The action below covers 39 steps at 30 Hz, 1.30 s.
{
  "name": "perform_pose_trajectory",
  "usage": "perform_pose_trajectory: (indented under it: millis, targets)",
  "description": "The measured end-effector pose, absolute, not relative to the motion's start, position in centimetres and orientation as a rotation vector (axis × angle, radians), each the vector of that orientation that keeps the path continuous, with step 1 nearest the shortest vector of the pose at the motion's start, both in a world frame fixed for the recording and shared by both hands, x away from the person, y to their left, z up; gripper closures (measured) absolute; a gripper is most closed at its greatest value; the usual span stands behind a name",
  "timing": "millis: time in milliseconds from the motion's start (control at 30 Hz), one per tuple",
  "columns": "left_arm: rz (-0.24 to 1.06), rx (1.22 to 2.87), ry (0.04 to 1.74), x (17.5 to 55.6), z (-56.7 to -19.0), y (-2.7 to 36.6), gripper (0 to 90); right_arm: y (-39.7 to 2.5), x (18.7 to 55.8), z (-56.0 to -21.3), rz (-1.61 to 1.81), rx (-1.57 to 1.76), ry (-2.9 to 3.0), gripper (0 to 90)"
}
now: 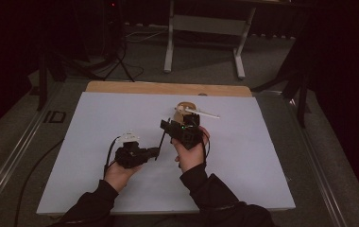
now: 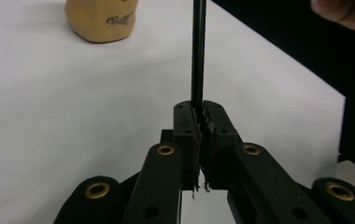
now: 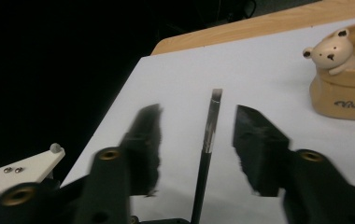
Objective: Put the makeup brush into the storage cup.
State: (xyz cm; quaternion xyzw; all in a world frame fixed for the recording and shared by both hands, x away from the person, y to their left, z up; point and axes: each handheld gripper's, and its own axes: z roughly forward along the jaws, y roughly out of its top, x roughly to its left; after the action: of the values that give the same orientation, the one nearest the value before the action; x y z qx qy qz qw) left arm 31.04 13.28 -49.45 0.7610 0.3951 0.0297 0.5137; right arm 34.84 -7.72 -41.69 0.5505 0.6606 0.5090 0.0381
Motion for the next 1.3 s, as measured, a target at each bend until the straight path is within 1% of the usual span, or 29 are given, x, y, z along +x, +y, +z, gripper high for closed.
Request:
perform_pose_trajectory:
  millis: [33, 67, 133, 167, 267, 300, 333, 433, 500, 700, 767, 800, 867, 900, 933, 967, 1067, 1100, 1200, 1300]
  targets:
    - [0.061, 1.826, 0.947, 31.05, -49.41, 13.28, 85.6, -7.76, 34.89, -41.7, 1.564, 1.697, 2.028, 58.3]
    - [0.061, 1.826, 0.947, 31.05, -49.41, 13.28, 85.6, -7.76, 34.89, -41.7, 1.564, 1.697, 2.028, 58.3]
    - [0.06, 1.825, 0.942, 31.01, -49.37, 13.25, 85.6, -7.8, 34.99, -41.72, 1.564, 1.71, 2.035, 62.9]
    - [0.058, 1.822, 0.941, 30.99, -49.36, 13.22, 85.6, -7.8, 34.99, -41.72, 1.564, 1.71, 2.035, 62.9]
    - [0.064, 1.831, 0.932, 30.97, -49.36, 13.13, 85.7, -7.77, 35.08, -41.79, 1.56, 1.708, 2.047, 67.4]
    - [0.059, 1.833, 0.934, 30.98, -49.38, 13.09, 85.7, -7.75, 35.11, -41.85, 1.56, 1.704, 2.051, 72.0]
    - [0.06, 1.83, 0.936, 30.97, -49.39, 13.09, 85.6, -7.73, 35.11, -41.91, 1.563, 1.703, 2.058, 73.8]
    - [0.05, 1.828, 0.941, 30.99, -49.37, 13.09, 85.7, -7.73, 35.14, -41.99, 1.564, 1.7, 2.066, 83.1]
    - [0.043, 1.834, 0.944, 31.02, -49.37, 13.06, 85.7, -7.7, 35.09, -42.08, 1.554, 1.666, 2.075, 84.8]
    - [0.04, 1.836, 0.943, 31.04, -49.39, 12.98, 85.6, -7.77, 35.02, -42.2, 1.549, 1.656, 2.078, 85.7]
    - [-0.013, 1.818, 0.939, 31.24, -49.47, 13.13, 85.4, -7.81, 35.01, -42.18, 1.553, 1.654, 2.078, 85.8]
    - [0.007, 1.819, 0.932, 31.24, -49.52, 13.21, 85.4, -7.83, 35.01, -42.16, 1.557, 1.655, 2.079, 85.8]
    - [0.007, 1.819, 0.924, 31.25, -49.55, 13.25, 84.7, -7.89, 35.03, -42.11, 1.562, 1.651, 2.081, 85.8]
    - [0.009, 1.825, 0.932, 31.34, -49.58, 13.32, 83.4, -7.89, 35.04, -42.13, 1.562, 1.65, 2.082, 85.7]
    - [0.011, 1.824, 0.934, 31.37, -49.68, 13.36, 78.9, -7.89, 35.03, -42.14, 1.562, 1.647, 2.082, 85.7]
    - [0.011, 1.824, 0.934, 31.37, -49.68, 13.36, 78.7, -7.89, 35.02, -42.13, 1.564, 1.641, 2.085, 85.8]
    - [0.013, 1.827, 0.958, 31.38, -49.67, 13.27, 67.7, -7.82, 35.0, -42.1, 1.561, 1.622, 2.098, 85.8]
    - [0.034, 1.832, 0.954, 31.25, -49.43, 13.11, 66.8, -7.79, 34.99, -42.03, 1.563, 1.603, 2.107, 85.8]
    - [0.06, 1.837, 0.958, 31.08, -49.15, 12.93, 60.0, -7.81, 35.04, -41.96, 1.584, 1.579, 2.127, 85.7]
    - [0.061, 1.84, 0.963, 31.08, -49.1, 12.94, 55.8, -7.73, 35.08, -41.92, 1.587, 1.532, 2.155, 85.8]
